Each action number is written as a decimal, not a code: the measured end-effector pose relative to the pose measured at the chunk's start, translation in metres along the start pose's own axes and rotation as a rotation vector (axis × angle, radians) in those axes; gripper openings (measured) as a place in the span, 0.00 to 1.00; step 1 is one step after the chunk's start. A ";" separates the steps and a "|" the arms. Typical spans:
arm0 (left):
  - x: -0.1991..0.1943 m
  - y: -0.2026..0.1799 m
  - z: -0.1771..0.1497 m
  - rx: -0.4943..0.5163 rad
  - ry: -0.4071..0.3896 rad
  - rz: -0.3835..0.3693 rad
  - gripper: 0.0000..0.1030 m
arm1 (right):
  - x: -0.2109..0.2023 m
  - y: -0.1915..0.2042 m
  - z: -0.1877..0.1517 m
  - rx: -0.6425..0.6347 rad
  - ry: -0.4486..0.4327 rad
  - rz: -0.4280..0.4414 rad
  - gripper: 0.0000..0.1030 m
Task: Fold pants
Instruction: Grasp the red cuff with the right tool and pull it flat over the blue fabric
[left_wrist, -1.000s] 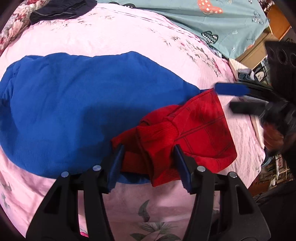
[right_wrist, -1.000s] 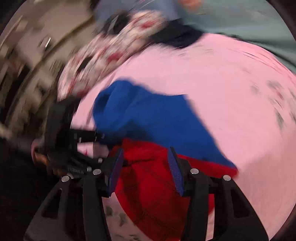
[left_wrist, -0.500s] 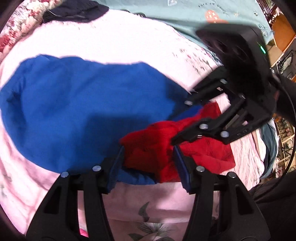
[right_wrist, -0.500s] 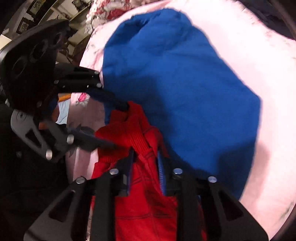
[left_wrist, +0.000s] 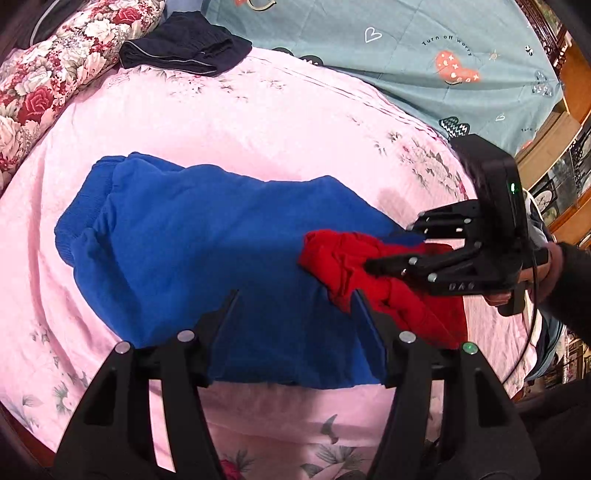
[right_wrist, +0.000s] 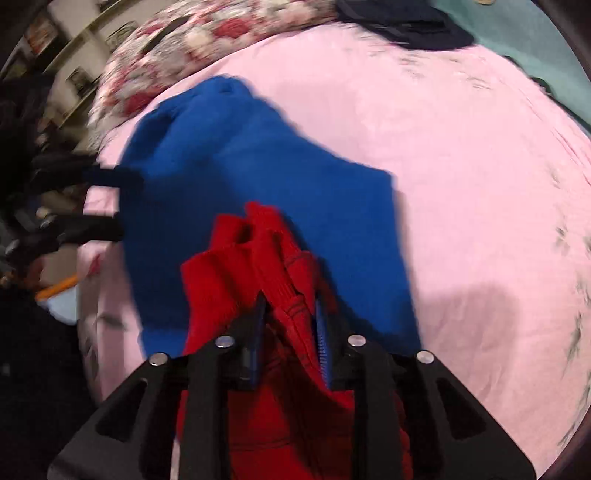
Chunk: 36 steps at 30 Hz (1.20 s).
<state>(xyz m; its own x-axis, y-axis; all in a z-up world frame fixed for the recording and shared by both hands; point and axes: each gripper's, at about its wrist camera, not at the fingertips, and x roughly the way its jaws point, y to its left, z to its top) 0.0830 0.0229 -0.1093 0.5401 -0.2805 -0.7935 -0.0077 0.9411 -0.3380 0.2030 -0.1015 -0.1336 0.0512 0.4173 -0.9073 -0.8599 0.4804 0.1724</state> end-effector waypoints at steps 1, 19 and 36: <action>-0.002 -0.001 0.000 0.012 -0.001 0.006 0.61 | -0.010 -0.003 -0.002 0.049 -0.028 -0.015 0.40; -0.013 0.012 0.013 0.016 -0.001 0.029 0.67 | -0.047 0.053 -0.056 0.359 -0.323 0.046 0.11; 0.008 -0.047 0.039 0.197 -0.034 -0.093 0.70 | -0.039 0.073 -0.075 0.412 -0.349 0.011 0.43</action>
<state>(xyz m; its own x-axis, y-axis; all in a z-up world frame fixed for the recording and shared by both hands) 0.1204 -0.0165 -0.0806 0.5588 -0.3643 -0.7450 0.2066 0.9312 -0.3005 0.0998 -0.1403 -0.1147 0.2697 0.6217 -0.7354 -0.5942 0.7084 0.3809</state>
